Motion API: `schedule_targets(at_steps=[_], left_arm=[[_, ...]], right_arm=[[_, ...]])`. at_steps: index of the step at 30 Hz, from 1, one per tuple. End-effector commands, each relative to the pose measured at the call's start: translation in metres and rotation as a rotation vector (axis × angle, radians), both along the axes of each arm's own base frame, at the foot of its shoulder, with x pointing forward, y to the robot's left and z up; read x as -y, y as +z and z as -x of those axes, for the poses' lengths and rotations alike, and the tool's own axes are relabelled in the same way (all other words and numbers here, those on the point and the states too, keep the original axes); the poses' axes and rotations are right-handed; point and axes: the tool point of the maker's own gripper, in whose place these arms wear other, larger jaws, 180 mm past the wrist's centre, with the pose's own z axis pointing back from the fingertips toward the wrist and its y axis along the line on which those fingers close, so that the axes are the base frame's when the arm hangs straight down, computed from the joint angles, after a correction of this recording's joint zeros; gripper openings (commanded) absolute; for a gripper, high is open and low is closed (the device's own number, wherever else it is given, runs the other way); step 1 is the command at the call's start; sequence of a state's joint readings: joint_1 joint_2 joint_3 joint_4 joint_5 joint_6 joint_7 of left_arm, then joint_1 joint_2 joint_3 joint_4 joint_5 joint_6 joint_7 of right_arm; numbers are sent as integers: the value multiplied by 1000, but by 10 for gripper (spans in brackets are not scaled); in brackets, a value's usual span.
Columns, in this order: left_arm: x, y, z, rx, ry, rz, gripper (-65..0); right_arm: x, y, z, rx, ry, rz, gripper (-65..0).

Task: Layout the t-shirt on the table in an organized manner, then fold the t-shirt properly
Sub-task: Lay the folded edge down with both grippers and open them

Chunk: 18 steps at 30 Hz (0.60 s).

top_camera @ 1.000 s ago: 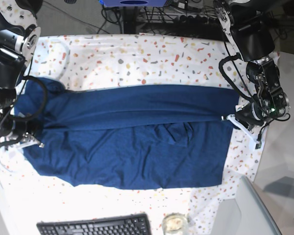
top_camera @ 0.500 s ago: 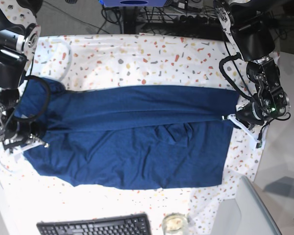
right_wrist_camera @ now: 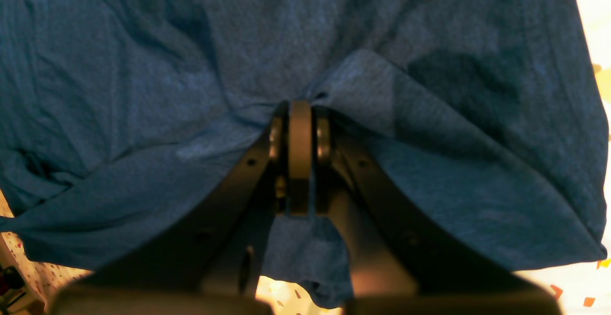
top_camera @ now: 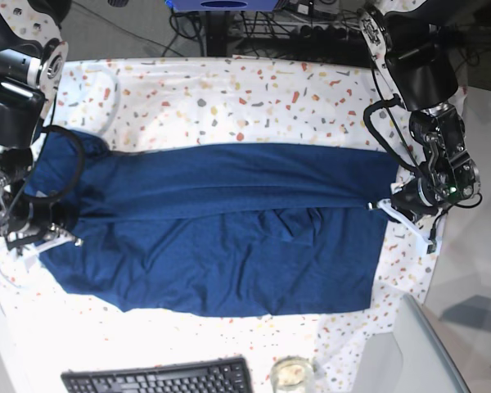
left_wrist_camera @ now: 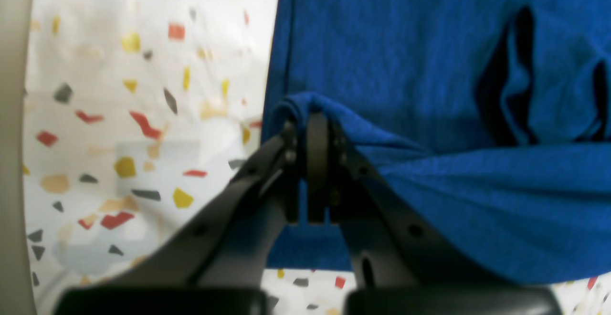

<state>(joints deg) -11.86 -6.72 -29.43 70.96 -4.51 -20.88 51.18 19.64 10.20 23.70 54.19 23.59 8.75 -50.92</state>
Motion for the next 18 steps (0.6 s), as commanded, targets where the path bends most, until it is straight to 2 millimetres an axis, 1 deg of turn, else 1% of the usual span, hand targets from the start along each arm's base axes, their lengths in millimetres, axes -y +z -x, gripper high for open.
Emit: schedule_targets(at_steps=[1, 7, 9, 12, 14, 16, 18], left_arm=[[-9, 16, -14, 55, 18, -19, -650], [-9, 16, -14, 57, 30, -15, -650], [-9, 16, -14, 56, 29, -17, -650], [-8, 16, -14, 57, 29, -13, -650], [-9, 17, -14, 58, 31, -12, -508], [-11, 18, -14, 65, 38, -12, -309], [-9, 21, -17, 77, 36, -10, -130]], right_arm=[[8, 16, -17, 55, -11, 16, -650], [8, 16, -16, 53, -11, 16, -639], [8, 16, -16, 55, -11, 16, -594], [8, 18, -17, 62, -10, 13, -467], [8, 19, -18, 66, -13, 12, -381], [9, 24, -19, 83, -11, 20, -306], [13, 32, -18, 114, -7, 47, -258]])
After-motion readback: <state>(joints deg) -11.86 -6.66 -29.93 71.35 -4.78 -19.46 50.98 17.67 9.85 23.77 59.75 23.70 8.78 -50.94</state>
